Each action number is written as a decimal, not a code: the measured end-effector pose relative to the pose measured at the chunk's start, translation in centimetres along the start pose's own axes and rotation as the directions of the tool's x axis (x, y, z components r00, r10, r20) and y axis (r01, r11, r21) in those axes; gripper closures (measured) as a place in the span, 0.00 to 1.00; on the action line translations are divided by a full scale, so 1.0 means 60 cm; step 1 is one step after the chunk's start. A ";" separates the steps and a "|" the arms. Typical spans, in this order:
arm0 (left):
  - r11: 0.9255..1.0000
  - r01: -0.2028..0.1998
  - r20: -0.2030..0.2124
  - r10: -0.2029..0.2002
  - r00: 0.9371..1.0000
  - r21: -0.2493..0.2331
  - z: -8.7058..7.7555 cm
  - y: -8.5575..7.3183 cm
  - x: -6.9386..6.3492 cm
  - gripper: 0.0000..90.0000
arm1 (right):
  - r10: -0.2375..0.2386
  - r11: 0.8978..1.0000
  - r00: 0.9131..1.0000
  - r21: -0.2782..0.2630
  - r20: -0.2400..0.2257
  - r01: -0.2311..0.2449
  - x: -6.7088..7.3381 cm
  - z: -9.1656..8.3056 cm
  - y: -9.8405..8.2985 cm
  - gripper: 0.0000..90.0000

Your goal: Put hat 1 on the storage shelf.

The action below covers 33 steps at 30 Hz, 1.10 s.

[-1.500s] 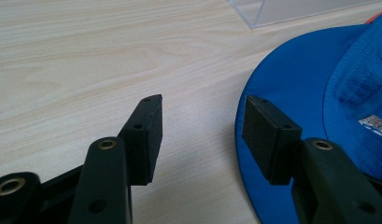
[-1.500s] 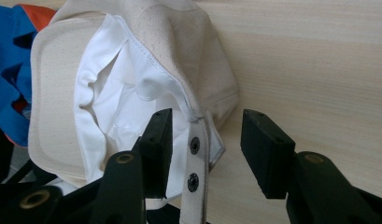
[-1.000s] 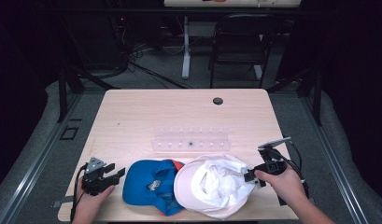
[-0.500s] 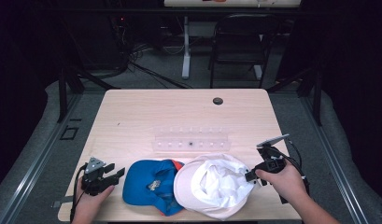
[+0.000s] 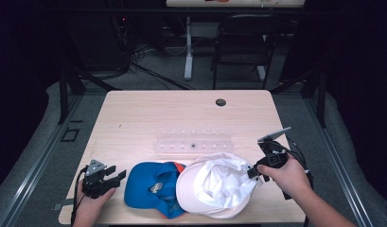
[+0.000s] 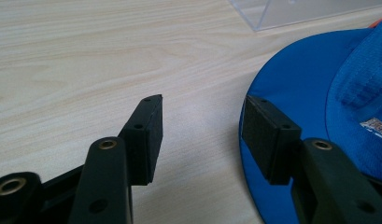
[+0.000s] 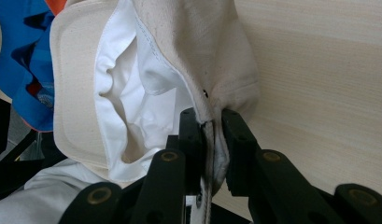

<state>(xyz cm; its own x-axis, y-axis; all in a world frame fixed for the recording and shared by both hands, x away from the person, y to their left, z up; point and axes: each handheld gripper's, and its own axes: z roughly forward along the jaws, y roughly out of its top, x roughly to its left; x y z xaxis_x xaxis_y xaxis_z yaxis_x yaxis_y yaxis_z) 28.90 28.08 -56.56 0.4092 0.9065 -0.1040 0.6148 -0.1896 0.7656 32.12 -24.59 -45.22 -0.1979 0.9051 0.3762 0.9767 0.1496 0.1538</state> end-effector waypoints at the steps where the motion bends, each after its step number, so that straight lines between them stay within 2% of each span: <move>1: 1.000 0.000 0.000 0.000 1.000 0.000 0.000 0.000 0.000 0.54 | 0.006 1.000 1.000 -0.001 0.003 -0.006 0.003 -0.001 0.001 0.89; 2: 1.000 0.000 0.000 0.000 1.000 0.000 0.000 0.000 0.000 0.54 | 0.012 1.000 1.000 -0.005 0.000 -0.012 0.006 -0.002 0.002 0.89; 3: 1.000 0.000 0.000 0.000 1.000 0.000 0.000 0.000 0.000 0.54 | -0.004 1.000 1.000 0.014 -0.003 0.004 0.006 -0.005 0.004 0.89; 4: 1.000 0.000 0.000 0.000 1.000 0.001 0.000 0.000 0.000 0.54 | 0.013 1.000 1.000 -0.003 -0.003 -0.013 0.011 -0.005 0.004 0.89; 8: 1.000 0.000 0.001 0.000 1.000 0.001 0.001 0.000 0.000 0.54 | 0.003 1.000 1.000 0.007 0.002 -0.003 0.019 -0.014 0.010 0.89; 9: 1.000 0.000 0.001 0.000 1.000 0.001 0.001 0.000 0.000 0.54 | -0.013 1.000 1.000 0.024 0.003 0.012 0.021 -0.019 0.013 0.89; 11: 1.000 0.000 0.001 0.000 1.000 0.001 0.000 0.000 0.000 0.54 | -0.003 1.000 1.000 0.010 0.008 0.003 0.026 -0.020 0.014 0.89; 15: 1.000 0.004 0.002 -0.004 1.000 0.001 0.000 0.000 -0.001 0.54 | -0.025 1.000 0.999 0.012 0.033 0.025 0.047 -0.032 0.021 0.90; 17: 1.000 0.000 0.002 0.000 1.000 0.008 -0.002 0.000 0.000 0.54 | -0.042 0.999 0.999 0.030 0.034 0.041 0.054 -0.038 0.025 0.90; 19: 1.000 -0.001 0.002 0.001 1.000 0.008 -0.002 0.000 0.000 0.54 | -0.048 0.999 0.998 0.025 0.030 0.047 0.057 -0.039 0.025 0.90; 21: 1.000 0.000 0.002 0.000 1.000 0.007 -0.002 0.000 0.001 0.54 | -0.040 0.999 0.999 0.027 0.017 0.040 0.062 -0.043 0.027 0.90; 22: 1.000 0.001 0.002 -0.001 1.000 0.009 -0.002 0.000 0.001 0.54 | -0.034 0.999 0.999 0.029 -0.004 0.035 0.066 -0.047 0.030 0.90; 25: 1.000 0.003 0.002 -0.003 1.000 0.009 -0.002 0.000 0.001 0.54 | -0.030 0.999 0.999 0.033 -0.018 0.031 0.069 -0.052 0.032 0.90; 26: 1.000 0.003 0.003 -0.003 1.000 0.010 -0.002 0.001 0.001 0.54 | -0.035 0.998 0.999 0.047 -0.040 0.037 0.069 -0.056 0.035 0.90; 28: 1.000 0.003 0.003 -0.003 1.000 0.010 -0.002 0.001 0.001 0.54 | -0.023 0.999 0.999 0.032 -0.036 0.025 0.072 -0.057 0.035 0.90; 33: 1.000 0.003 0.001 -0.003 1.000 0.010 -0.002 0.000 0.001 0.54 | -0.013 0.999 0.998 0.033 -0.062 0.015 0.075 -0.064 0.038 0.91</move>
<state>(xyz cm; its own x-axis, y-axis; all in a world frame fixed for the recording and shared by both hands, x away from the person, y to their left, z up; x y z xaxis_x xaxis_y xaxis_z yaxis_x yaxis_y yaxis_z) 28.84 28.17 -56.46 0.4080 0.9067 -0.1068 0.6223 -0.1906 0.7592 33.15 -21.67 -39.67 -0.2156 0.8765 0.4303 0.9758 0.1766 0.1291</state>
